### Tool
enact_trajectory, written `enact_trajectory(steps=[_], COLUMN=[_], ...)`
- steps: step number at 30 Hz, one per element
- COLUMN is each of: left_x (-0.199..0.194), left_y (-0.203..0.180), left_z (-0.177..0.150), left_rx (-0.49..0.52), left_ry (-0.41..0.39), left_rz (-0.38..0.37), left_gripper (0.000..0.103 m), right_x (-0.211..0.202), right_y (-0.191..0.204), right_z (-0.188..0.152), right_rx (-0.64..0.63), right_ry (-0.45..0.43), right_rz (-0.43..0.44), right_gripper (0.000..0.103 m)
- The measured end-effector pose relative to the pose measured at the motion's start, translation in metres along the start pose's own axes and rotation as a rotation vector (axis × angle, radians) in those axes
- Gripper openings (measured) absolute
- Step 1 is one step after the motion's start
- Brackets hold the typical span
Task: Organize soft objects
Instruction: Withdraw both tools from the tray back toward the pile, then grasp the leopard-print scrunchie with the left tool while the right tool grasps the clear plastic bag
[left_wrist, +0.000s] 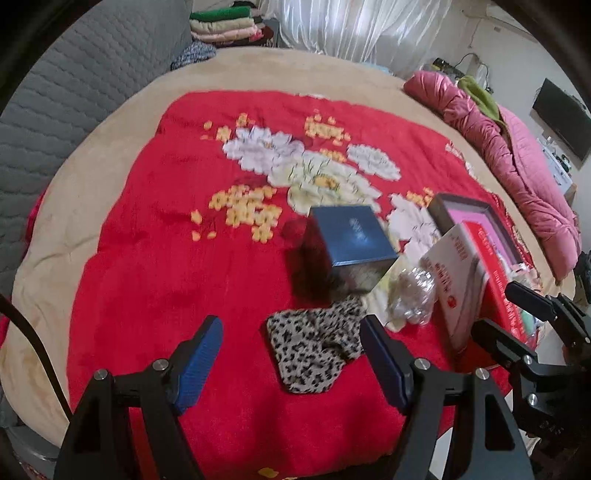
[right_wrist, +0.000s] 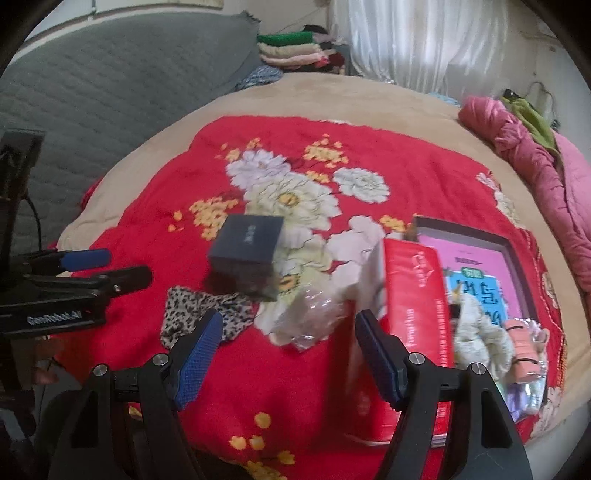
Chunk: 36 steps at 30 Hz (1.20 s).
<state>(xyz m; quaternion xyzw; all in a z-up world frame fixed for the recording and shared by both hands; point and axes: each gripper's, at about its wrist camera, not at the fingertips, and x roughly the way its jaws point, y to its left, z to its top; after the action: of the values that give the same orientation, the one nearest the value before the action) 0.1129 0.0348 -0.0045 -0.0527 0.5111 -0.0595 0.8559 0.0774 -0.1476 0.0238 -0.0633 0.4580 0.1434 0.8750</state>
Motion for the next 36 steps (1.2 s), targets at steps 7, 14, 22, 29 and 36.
enact_trajectory(steps=[7, 14, 22, 29, 36], left_x=[0.021, 0.037, 0.051, 0.061, 0.067], left_y=[0.005, 0.001, 0.004, 0.013, 0.014], left_z=[-0.012, -0.019, -0.021, -0.024, -0.024], left_rx=[-0.005, 0.005, 0.006, -0.01, -0.012], left_ry=[0.05, 0.087, 0.109, 0.125, 0.132], left_rz=[-0.003, -0.013, -0.011, -0.014, -0.028], left_gripper=[0.076, 0.076, 0.076, 0.076, 0.076], right_x=[0.018, 0.035, 0.06, 0.078, 0.097], right_y=[0.003, 0.004, 0.002, 0.006, 0.004], right_z=[-0.01, -0.013, -0.01, -0.006, -0.002], right_rx=[0.032, 0.06, 0.102, 0.102, 0.142], right_ry=[0.044, 0.07, 0.111, 0.131, 0.154], right_rz=[0.012, 0.008, 0.015, -0.001, -0.045], right_gripper=[0.076, 0.076, 0.076, 0.075, 0.075])
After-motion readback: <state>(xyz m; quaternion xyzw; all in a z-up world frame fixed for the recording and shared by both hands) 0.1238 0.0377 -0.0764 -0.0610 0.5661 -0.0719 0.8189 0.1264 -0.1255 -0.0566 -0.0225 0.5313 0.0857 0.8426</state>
